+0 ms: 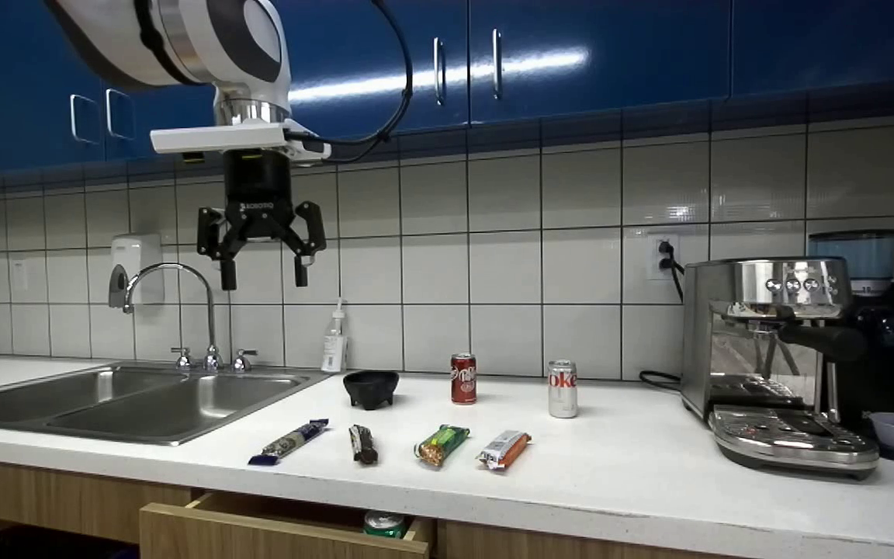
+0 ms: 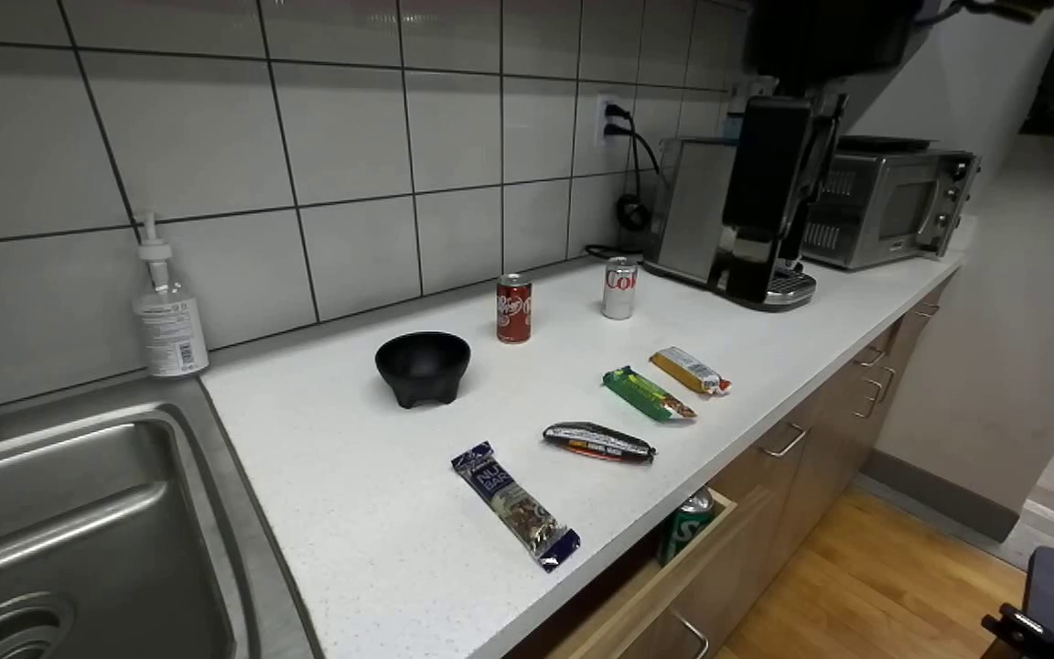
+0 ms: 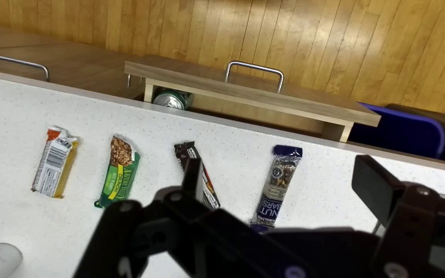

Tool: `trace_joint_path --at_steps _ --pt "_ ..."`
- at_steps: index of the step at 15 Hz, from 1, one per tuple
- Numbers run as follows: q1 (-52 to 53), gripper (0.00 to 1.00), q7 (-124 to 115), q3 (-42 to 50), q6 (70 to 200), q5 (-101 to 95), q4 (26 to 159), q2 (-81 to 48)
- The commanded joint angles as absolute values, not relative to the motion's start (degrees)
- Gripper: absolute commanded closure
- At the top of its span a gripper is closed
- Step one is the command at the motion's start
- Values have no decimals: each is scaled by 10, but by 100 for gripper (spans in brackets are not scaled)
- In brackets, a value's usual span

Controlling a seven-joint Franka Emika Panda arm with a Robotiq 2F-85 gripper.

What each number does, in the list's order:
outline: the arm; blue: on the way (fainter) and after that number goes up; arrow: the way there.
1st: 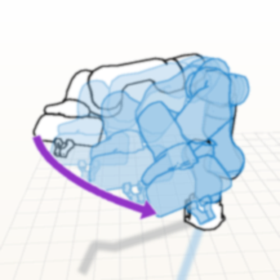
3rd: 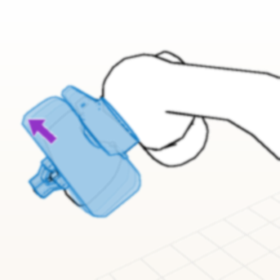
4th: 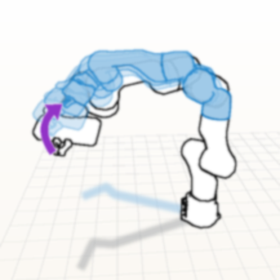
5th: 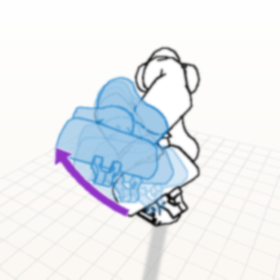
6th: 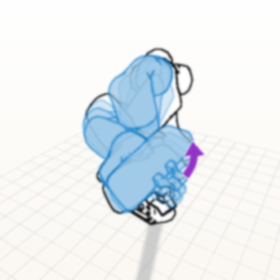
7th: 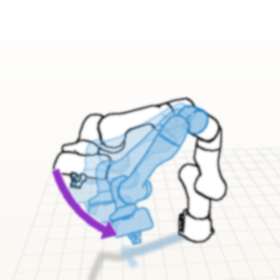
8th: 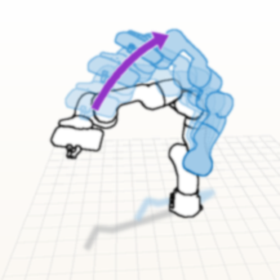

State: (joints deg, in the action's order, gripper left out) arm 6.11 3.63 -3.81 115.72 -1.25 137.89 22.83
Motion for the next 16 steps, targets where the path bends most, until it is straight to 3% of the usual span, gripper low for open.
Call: trace_joint_path --at_steps 1,16 --pt "62 0 30 -44 1216 -9 1399 226" --pt "53 0 -141 -90 1401 -20 1479 162"
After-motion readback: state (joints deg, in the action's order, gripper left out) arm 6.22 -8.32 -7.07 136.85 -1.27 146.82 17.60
